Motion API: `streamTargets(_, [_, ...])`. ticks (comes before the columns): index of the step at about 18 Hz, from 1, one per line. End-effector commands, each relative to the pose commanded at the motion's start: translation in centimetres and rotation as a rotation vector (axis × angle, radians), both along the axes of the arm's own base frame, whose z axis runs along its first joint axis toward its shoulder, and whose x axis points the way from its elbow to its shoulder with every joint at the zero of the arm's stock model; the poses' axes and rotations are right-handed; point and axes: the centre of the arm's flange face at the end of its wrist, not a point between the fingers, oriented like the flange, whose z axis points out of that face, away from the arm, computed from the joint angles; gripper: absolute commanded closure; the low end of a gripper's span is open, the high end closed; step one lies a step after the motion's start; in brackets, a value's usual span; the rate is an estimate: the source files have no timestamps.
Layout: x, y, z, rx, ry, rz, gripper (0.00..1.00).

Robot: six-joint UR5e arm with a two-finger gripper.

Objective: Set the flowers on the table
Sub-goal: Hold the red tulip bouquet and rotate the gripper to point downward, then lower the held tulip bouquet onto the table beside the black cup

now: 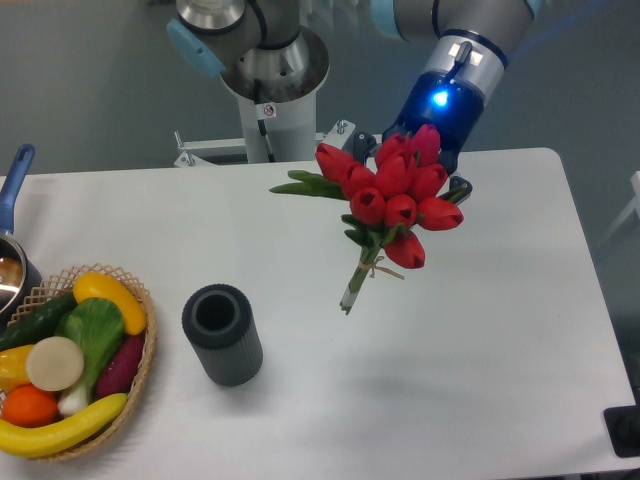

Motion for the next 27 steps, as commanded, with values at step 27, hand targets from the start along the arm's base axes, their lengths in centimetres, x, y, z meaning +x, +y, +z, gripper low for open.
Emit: streamTargets(27, [3.8, 2.0, -4.4, -0.687, 0.324, 0.188, 0.68])
